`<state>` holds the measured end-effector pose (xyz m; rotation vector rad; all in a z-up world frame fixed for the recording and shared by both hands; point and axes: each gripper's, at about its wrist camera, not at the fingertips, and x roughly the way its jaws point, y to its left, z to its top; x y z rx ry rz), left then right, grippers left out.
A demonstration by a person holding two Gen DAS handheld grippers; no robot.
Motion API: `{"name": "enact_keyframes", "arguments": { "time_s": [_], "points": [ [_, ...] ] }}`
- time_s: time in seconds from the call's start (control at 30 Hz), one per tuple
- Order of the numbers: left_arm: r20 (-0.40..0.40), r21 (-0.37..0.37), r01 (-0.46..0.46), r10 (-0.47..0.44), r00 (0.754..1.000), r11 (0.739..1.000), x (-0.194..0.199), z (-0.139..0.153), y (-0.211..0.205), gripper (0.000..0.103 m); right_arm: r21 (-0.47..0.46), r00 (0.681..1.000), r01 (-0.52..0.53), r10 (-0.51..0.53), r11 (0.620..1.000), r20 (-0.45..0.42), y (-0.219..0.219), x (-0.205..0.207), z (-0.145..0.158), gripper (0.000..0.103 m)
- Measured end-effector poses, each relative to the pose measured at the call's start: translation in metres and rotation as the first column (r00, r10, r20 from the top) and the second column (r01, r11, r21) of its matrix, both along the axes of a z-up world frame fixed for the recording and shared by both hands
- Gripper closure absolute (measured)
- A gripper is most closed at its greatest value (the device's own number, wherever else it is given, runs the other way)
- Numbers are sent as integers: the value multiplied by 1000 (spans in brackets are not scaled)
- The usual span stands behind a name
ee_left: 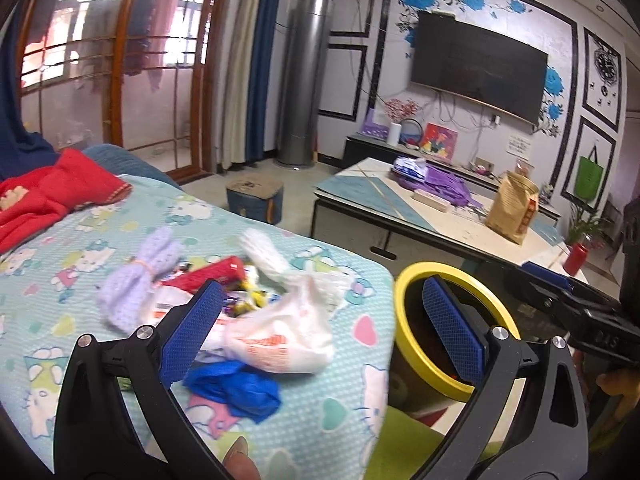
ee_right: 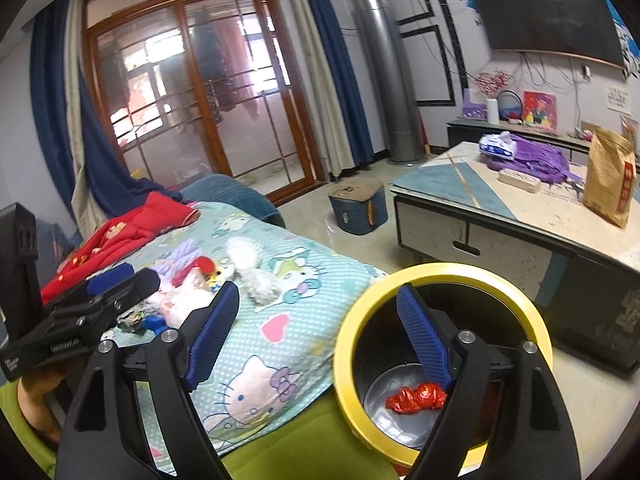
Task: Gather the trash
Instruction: 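Grasp the lavender mesh bag with the left tool while the right tool grasps a white plastic bag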
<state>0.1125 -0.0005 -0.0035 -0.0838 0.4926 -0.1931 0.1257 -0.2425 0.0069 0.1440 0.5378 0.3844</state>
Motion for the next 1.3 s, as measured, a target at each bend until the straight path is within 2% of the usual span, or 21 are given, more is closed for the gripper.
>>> {"name": "enact_keyframes", "arguments": {
  "time_s": [0.33, 0.7, 1.13, 1.3],
  "points": [
    [30, 0, -109, 109, 994, 994, -1, 5, 41, 11, -16, 996, -86, 86, 996, -3, 39, 1, 1, 22],
    [-2, -45, -222, 222, 975, 974, 10, -4, 97, 11, -52, 982, -188, 186, 981, -36, 89, 9, -5, 22],
    [-132, -168, -322, 302, 944, 932, 30, -33, 157, 11, -38, 963, -249, 243, 968, -117, 135, 41, -25, 21],
    [-189, -223, -342, 304, 934, 913, 37, -47, 170, 23, -23, 958, -257, 252, 966, -137, 144, 52, -30, 22]
  ]
}}
